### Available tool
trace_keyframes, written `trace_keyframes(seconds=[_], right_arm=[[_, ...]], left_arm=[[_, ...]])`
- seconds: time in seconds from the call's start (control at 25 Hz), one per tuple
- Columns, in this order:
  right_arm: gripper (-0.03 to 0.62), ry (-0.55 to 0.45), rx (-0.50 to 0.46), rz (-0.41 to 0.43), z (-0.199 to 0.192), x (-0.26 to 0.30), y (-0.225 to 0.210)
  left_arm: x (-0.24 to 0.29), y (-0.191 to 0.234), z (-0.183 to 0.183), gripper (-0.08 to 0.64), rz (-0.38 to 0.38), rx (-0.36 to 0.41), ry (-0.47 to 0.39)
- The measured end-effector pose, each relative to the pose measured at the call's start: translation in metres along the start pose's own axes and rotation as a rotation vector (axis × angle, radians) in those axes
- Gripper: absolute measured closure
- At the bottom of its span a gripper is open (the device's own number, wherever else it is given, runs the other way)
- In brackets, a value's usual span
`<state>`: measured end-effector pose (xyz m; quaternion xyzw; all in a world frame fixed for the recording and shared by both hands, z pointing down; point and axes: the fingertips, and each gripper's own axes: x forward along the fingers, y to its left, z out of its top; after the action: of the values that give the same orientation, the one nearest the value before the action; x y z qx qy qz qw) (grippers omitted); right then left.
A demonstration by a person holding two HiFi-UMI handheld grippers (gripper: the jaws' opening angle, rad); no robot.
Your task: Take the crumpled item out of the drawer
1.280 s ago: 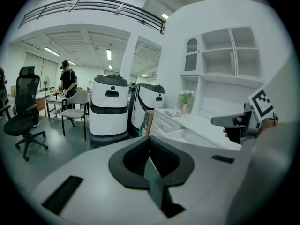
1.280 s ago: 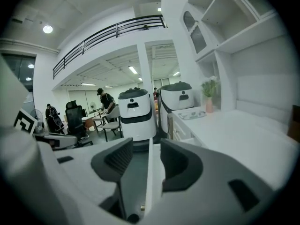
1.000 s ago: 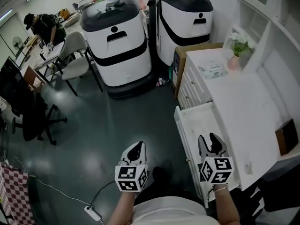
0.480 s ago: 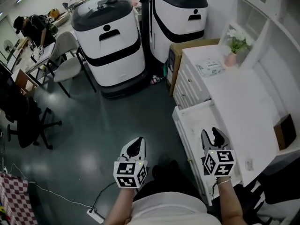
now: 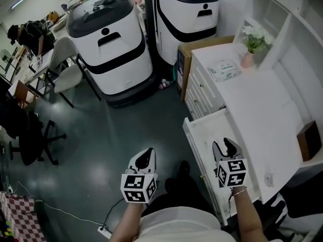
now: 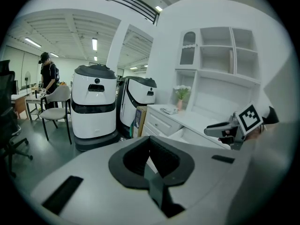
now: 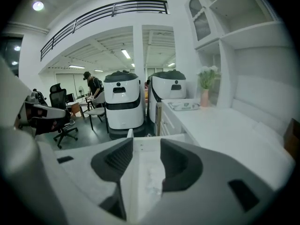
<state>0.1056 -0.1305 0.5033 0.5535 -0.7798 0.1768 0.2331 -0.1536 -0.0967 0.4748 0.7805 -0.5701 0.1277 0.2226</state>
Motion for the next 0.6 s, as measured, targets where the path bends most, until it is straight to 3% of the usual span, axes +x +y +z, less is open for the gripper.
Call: trace_keyframes(seconds=[0.6], right_arm=[[0.423, 0.242, -0.13, 0.041, -0.066, 0.069, -0.019]], left_arm=[[0.051, -0.009, 0.006, 0.566, 0.004, 0.022, 0.064]])
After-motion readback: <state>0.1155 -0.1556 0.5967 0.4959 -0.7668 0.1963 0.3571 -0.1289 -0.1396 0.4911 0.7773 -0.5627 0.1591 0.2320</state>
